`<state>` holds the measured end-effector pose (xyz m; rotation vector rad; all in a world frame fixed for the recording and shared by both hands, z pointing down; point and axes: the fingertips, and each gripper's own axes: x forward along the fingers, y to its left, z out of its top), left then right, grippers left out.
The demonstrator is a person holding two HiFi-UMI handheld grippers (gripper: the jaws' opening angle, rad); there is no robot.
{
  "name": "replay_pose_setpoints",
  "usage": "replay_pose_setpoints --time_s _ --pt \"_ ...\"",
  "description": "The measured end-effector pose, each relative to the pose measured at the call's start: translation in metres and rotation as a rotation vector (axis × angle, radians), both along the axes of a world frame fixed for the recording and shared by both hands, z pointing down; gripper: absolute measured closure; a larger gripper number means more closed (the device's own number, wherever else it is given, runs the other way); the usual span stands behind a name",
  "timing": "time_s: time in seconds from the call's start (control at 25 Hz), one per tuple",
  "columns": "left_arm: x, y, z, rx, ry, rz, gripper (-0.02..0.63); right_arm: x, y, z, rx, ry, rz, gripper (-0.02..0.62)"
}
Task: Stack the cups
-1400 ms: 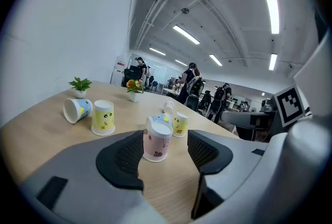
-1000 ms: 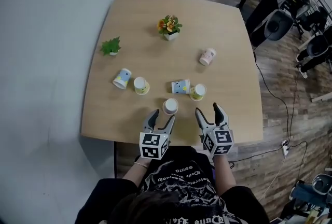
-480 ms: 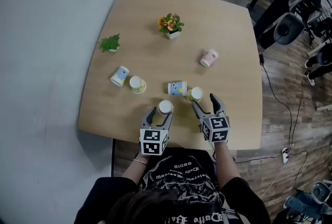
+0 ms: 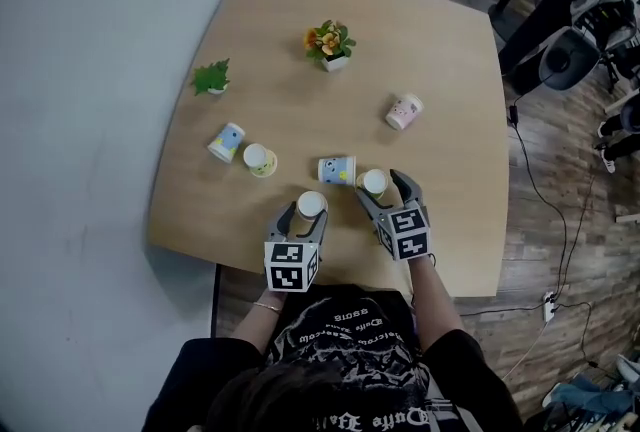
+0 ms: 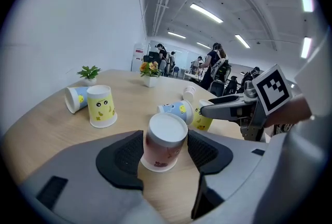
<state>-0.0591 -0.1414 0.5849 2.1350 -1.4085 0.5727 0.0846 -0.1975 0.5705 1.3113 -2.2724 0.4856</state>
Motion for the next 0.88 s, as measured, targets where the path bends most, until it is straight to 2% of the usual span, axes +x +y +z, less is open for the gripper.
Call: replay_pose_setpoints --time_s 0.12,0.2,0.48,0.68,0.88 --pt "0.002 -0.004 0.002 -0.015 -0.005 0.003 0.332 -0.002 -0.002 0.004 -0.011 0.018 -0.022 0.243" --pt "0.003 -0.007 0.001 -0.006 -0.022 0.011 0.333 0.000 -0.004 0.004 -0.001 0.024 -0.022 0.327" --pt "0.001 -0.010 -0.001 0.003 -0.060 0.037 0.354 -0.002 -0.002 0.002 0.003 0.027 -0.039 0.330" --pt "0.015 -0.004 -0.014 0.058 -0.012 0.161 0.357 -0.008 0.011 -0.014 0.048 0.031 -0.071 0.330" --pt "0.024 0.010 -0.014 0.064 0.011 0.252 0.357 -0.017 0.038 -0.020 0.056 0.025 -0.107 0.330"
